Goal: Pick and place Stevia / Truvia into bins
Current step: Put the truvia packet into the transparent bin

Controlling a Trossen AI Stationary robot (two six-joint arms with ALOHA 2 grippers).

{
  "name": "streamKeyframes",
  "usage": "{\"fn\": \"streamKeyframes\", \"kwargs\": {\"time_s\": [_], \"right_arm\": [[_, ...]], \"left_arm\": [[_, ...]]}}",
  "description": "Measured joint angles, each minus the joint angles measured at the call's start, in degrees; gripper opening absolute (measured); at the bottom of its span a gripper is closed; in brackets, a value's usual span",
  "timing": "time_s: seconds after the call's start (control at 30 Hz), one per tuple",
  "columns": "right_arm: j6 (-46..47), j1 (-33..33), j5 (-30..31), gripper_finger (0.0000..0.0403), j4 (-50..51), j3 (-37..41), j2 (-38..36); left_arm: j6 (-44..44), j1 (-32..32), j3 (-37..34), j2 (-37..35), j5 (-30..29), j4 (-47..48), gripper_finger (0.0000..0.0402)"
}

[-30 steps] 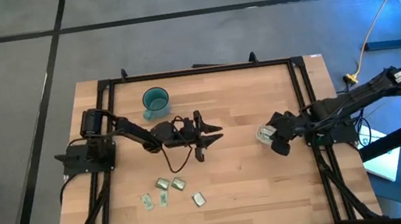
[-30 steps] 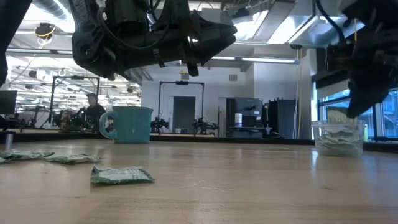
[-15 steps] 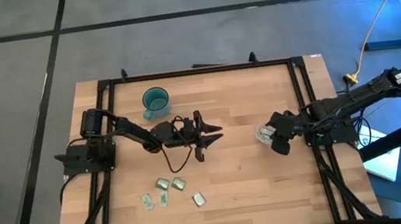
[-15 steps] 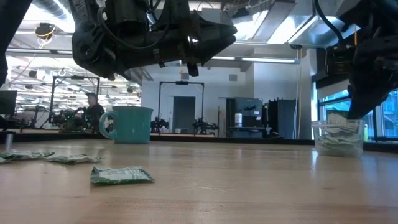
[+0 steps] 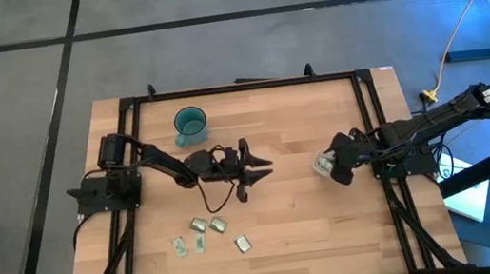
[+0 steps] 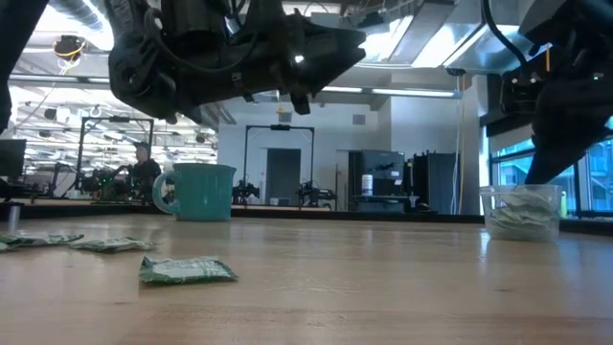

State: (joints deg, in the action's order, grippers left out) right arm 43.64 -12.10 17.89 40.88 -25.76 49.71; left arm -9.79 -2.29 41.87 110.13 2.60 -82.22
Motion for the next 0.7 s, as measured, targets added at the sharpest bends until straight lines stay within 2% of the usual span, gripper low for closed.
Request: {"fn": "streamKeyframes", "kwargs": {"time_s": [0.17,0.3,0.4,0.47,0.6,0.7], "right_arm": [[-0.9,0.0,3.4,0.0104,-0.1,-1.9,0.0],[-4.0,0.0,5.7,0.0104,-0.3,-4.8,0.0],[-6.1,0.0,6.1,0.0104,-0.4,-6.8,0.0],[-6.6,0.0,6.1,0.0104,-0.5,-7.6,0.0],[-6.6,0.0,6.1,0.0104,-0.2,-7.8,0.0],[-6.7,0.0,6.1,0.0104,-0.2,-7.8,0.0]], "left_arm": [[0.3,-1.5,0.0,0.0,9.0,4.9,0.0106],[3.5,-3.4,0.0,0.0,12.6,11.8,0.0106],[6.5,-4.9,0.0,-2.0,12.4,21.9,0.0106],[7.8,-6.0,0.1,-4.8,10.8,32.0,0.0106],[8.1,-9.1,0.2,-11.9,4.4,52.7,0.0106],[7.4,-12.4,0.1,-16.3,0.9,64.0,0.0106]]}}
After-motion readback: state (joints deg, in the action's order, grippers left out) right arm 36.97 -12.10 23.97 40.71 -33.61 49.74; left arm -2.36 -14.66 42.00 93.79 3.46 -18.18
